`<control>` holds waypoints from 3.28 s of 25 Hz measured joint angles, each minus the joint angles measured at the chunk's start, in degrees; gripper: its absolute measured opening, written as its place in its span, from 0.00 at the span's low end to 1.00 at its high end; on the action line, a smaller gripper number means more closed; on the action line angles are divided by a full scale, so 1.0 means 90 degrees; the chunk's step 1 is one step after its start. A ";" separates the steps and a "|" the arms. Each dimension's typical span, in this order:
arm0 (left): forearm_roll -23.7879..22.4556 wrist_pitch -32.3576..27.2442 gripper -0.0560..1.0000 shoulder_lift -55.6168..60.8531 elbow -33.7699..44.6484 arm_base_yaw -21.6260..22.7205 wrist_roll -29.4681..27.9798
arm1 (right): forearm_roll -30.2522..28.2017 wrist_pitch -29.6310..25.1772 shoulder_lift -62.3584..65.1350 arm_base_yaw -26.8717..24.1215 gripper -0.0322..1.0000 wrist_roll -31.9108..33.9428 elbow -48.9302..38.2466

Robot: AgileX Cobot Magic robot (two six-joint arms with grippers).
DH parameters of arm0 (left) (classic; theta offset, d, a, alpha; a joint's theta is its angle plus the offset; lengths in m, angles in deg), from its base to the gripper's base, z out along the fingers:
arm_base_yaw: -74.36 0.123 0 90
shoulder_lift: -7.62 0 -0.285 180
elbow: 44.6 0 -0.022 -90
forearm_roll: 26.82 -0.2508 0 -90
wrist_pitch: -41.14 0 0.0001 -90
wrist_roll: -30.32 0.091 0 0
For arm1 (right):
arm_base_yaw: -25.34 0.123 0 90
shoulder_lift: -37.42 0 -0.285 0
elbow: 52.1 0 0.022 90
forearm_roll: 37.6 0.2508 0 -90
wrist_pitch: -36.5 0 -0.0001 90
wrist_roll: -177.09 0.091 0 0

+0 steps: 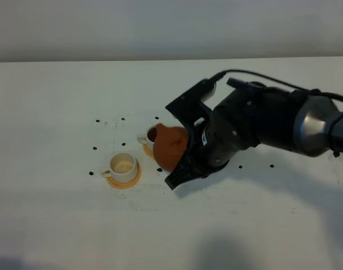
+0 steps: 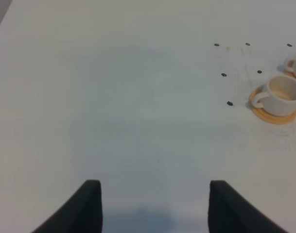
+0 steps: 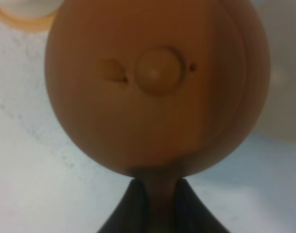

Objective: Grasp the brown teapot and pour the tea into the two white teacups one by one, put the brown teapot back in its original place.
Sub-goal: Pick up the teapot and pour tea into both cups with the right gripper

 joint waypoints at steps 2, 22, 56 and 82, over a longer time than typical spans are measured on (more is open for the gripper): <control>0.0000 0.0000 0.53 0.0000 0.0000 0.0000 0.0000 | 0.0088 0.0086 -0.0054 0.0000 0.12 0.0000 -0.0063; 0.0000 0.0000 0.53 0.0000 0.0000 0.0000 0.0000 | 0.0333 0.0524 -0.0700 -0.0007 0.12 -0.0025 -0.0262; 0.0000 0.0000 0.53 0.0000 0.0000 0.0000 0.0000 | -0.2602 -0.0590 -0.0160 0.0768 0.12 -0.0336 0.0758; 0.0000 0.0000 0.53 0.0000 0.0000 0.0000 0.0000 | -0.3576 -0.1150 -0.0580 0.1531 0.12 -0.0693 0.0793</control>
